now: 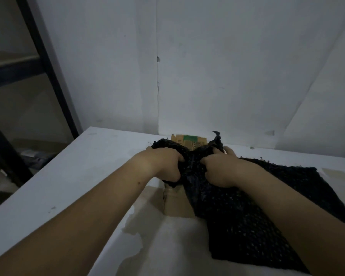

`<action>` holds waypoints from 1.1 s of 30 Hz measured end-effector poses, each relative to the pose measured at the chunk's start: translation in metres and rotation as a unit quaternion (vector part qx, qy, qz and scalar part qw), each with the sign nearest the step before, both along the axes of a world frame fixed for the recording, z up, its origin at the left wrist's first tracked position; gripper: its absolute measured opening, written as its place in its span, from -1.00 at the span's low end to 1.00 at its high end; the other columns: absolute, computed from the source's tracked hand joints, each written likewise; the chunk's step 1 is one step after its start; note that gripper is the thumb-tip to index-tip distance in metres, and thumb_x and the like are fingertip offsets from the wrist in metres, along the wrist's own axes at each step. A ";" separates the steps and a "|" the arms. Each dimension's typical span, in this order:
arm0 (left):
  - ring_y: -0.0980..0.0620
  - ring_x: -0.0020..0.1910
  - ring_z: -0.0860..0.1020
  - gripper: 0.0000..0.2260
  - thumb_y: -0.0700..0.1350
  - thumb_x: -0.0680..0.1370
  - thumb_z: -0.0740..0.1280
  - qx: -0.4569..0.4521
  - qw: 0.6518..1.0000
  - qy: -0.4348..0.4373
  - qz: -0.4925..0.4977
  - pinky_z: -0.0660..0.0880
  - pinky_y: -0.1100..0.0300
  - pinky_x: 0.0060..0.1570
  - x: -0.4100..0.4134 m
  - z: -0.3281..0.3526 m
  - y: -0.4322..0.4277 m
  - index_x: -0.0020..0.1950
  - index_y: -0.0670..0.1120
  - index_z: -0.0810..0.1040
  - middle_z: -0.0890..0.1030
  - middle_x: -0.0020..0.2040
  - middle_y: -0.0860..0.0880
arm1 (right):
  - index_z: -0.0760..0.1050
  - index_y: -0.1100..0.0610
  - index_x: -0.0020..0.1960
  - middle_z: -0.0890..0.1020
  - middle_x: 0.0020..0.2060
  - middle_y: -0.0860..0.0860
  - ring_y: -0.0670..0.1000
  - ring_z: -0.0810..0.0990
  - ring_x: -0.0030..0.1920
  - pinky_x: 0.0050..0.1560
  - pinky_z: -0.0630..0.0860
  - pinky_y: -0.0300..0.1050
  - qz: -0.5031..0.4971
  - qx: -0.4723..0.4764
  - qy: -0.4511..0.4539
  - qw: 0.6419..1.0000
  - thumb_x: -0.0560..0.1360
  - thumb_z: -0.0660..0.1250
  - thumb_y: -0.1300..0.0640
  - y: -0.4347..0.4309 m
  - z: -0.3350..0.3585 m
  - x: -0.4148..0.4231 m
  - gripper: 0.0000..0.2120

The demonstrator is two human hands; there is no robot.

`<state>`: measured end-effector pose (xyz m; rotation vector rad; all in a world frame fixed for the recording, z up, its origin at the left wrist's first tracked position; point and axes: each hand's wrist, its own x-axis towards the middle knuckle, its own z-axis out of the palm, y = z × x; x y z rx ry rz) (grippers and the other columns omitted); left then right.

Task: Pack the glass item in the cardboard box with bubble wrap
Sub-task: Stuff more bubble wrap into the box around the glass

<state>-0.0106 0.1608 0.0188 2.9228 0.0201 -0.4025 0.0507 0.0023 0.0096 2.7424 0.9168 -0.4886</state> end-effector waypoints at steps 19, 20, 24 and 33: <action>0.01 -0.18 0.41 -0.81 -0.10 0.42 0.29 -0.001 1.000 -0.003 -0.001 0.21 0.03 0.03 0.002 -0.004 0.002 0.00 0.11 0.47 0.49 -0.18 0.11 | 0.61 0.01 0.08 0.61 0.01 -0.04 0.09 0.49 0.03 -0.07 0.39 -0.04 0.061 0.219 -0.274 0.934 0.47 0.33 0.11 -0.015 -0.013 -0.002 -0.79; 0.02 -0.20 0.41 -0.83 -0.11 0.41 0.29 -0.005 1.000 -0.003 -0.001 0.21 0.02 0.04 0.003 -0.005 0.002 -0.06 0.11 0.44 0.49 -0.20 0.10 | 0.61 0.01 0.01 0.62 -0.05 -0.05 0.09 0.48 0.00 -0.13 0.31 -0.05 0.079 0.198 -0.296 0.931 0.48 0.31 0.13 -0.013 -0.013 -0.003 -0.85; -0.06 -0.05 0.43 -0.77 -0.12 0.41 0.29 -0.008 1.000 0.001 -0.003 0.18 0.03 0.06 0.005 -0.008 0.003 0.03 0.11 0.46 0.49 -0.16 0.10 | 0.64 -0.01 -0.08 0.64 -0.12 -0.03 0.11 0.43 0.14 0.06 0.24 0.01 0.051 0.139 -0.290 0.946 0.51 0.23 0.03 -0.010 -0.013 -0.005 -0.79; -0.08 0.17 0.49 -0.63 -0.08 0.44 0.29 -0.013 1.000 -0.013 -0.006 0.20 -0.04 0.17 0.003 -0.009 0.005 0.21 0.19 0.56 0.61 0.12 0.07 | 0.45 0.09 0.38 0.33 0.47 0.14 0.19 -0.07 0.56 0.47 -0.22 0.25 -0.012 -0.001 -0.025 1.000 0.60 -0.12 -0.28 0.010 -0.011 0.001 -0.36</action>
